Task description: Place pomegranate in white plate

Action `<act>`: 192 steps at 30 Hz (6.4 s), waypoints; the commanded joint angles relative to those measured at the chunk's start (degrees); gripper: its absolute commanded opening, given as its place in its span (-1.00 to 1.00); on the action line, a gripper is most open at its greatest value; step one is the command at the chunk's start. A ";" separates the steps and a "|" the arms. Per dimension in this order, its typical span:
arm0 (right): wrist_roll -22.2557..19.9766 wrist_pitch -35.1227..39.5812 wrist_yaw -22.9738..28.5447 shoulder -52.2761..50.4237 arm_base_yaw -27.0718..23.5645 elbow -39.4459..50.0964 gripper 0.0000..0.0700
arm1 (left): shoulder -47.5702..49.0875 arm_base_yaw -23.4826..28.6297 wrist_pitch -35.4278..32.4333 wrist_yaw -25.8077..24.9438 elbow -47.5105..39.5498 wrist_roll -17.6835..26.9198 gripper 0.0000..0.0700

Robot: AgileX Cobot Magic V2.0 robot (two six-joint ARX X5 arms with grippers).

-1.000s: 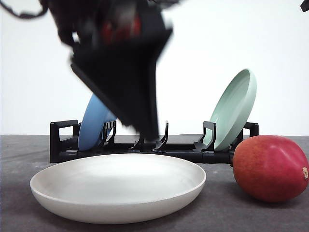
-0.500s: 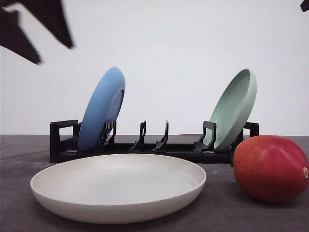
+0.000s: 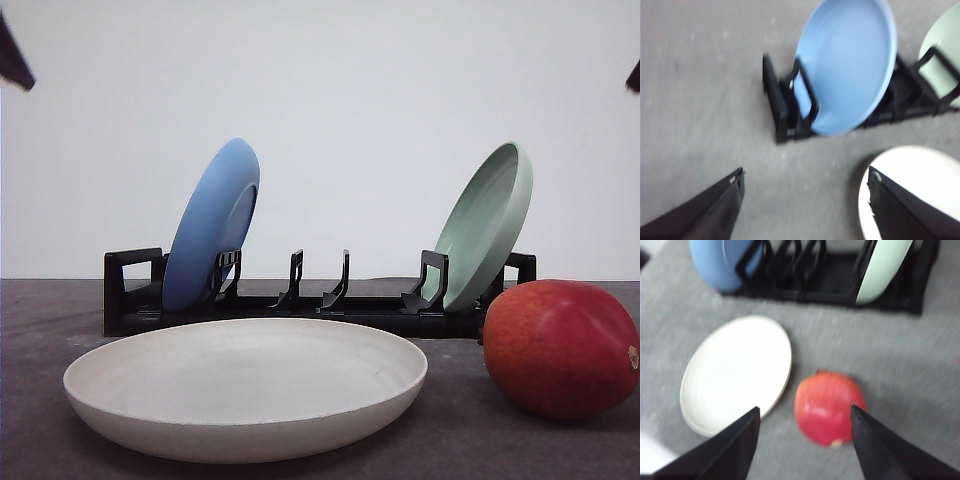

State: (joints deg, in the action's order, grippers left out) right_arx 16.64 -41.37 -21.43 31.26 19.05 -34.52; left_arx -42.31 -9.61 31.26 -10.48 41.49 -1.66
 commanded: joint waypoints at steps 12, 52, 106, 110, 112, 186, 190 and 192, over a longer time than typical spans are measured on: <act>3.94 2.37 17.71 22.16 17.87 -5.64 0.42 | 0.05 -0.11 -0.45 -0.07 -0.44 -0.78 0.34; -11.60 -12.99 16.91 48.04 20.75 -27.87 0.49 | 0.05 -0.11 -0.45 -0.07 -0.44 -0.80 0.34; -11.64 18.67 12.36 61.41 30.66 -31.31 0.99 | 0.05 -0.11 -1.38 -0.07 -0.44 -0.80 0.34; -11.59 28.59 10.55 52.97 28.67 -22.55 0.98 | 0.03 -0.11 -1.98 -0.07 -0.44 -0.83 0.34; -11.11 31.72 8.50 49.21 27.08 -18.76 0.93 | 0.03 -0.11 -2.48 -0.07 -0.44 -1.03 0.34; -10.02 23.77 6.64 20.31 -9.58 3.45 -0.95 | 32.48 12.90 -23.14 1.20 -33.76 2.22 -0.95; -10.03 23.78 6.64 20.31 -9.58 3.45 -0.95 | 38.03 13.54 -23.24 4.40 -37.48 2.04 -0.95; -10.02 23.78 6.64 20.31 -9.58 3.45 -0.95 | 39.97 13.75 -23.17 4.91 -39.11 2.05 -0.95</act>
State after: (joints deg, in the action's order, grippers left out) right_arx 6.44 -17.96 -14.81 51.40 9.37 -31.07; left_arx -2.59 4.02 8.69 -5.88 2.76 0.01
